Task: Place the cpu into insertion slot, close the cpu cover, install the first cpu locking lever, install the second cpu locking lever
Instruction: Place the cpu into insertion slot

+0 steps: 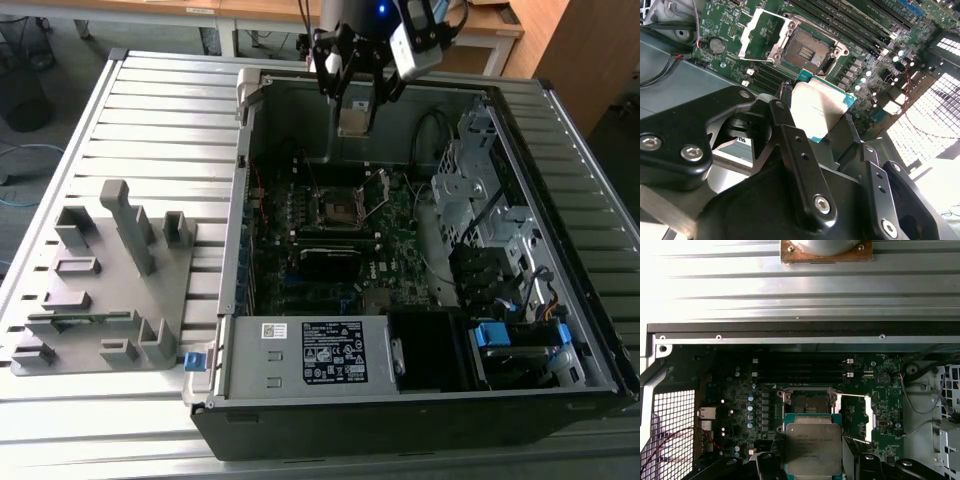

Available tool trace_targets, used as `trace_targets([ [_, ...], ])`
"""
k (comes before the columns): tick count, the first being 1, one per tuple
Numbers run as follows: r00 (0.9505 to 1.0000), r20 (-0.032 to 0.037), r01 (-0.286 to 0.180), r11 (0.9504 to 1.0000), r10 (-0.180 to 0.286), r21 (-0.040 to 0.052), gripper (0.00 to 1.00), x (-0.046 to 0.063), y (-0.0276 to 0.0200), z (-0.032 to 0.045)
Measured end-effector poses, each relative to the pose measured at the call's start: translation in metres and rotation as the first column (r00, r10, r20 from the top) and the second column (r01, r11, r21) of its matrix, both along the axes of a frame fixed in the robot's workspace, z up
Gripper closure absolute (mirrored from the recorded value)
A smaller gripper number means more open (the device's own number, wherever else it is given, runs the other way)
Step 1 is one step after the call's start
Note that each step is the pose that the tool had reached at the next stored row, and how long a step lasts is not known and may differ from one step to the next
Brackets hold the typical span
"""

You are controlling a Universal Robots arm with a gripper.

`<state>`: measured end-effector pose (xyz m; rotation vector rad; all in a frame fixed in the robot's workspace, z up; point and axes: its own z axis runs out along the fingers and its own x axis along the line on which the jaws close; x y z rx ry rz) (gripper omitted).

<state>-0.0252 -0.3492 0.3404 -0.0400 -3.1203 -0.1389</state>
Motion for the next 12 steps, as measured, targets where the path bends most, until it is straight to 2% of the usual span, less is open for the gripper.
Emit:
trace_targets([
  [12,1.0000,-0.0002,0.000,1.0000,0.000,-0.0005,0.46,0.0000,0.0000,-0.0064],
])
